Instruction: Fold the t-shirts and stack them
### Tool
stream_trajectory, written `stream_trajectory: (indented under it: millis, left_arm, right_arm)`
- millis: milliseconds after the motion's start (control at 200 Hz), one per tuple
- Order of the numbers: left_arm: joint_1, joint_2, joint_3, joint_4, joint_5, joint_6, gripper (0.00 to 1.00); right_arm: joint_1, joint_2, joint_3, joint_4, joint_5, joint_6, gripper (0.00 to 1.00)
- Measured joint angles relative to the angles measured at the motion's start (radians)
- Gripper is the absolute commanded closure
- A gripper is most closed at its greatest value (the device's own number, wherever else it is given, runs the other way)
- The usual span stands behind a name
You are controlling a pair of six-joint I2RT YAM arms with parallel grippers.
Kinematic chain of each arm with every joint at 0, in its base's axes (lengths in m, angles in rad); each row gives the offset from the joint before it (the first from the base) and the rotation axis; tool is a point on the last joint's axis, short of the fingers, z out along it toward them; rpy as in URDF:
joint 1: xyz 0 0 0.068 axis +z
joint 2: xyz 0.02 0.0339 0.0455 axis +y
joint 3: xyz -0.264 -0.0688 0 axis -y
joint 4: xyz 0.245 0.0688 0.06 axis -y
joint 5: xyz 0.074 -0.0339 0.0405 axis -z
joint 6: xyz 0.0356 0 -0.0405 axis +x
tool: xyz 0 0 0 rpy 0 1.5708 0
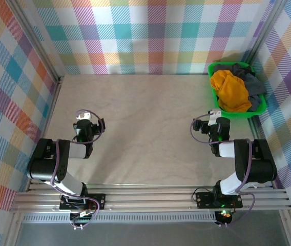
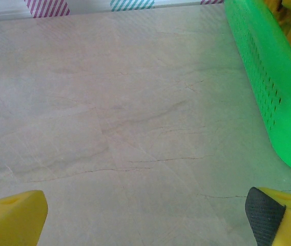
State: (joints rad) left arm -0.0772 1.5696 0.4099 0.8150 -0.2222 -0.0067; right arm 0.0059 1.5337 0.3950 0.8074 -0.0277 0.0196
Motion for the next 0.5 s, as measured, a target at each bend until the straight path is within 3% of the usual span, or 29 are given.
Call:
stream_trajectory:
  millis: [175, 275, 355, 460, 500]
  left_arm:
    - [-0.002, -0.023, -0.002, -0.026, -0.019, -0.002, 0.00]
    - [-0.033, -0.179, 0.001, -0.158, -0.092, -0.005, 0.00]
    - [-0.070, -0.338, 0.030, -0.231, -0.152, -0.014, 0.00]
    - [-0.089, -0.458, 0.239, -0.457, -0.233, -0.147, 0.00]
    - [-0.082, -0.463, 0.392, -0.648, -0.261, -0.250, 0.00]
  right_arm:
    - [0.020, -0.031, 0.007, -0.054, 0.040, -0.007, 0.00]
    - [0.106, -0.167, 0.091, -0.285, 0.163, 0.002, 0.00]
    - [0.163, -0.295, 0.274, -0.490, 0.191, 0.114, 0.00]
    - [0.169, -0.372, 0.542, -0.655, 0.175, 0.271, 0.00]
    - [0.162, -0.393, 0.623, -0.699, 0.173, 0.312, 0.00]
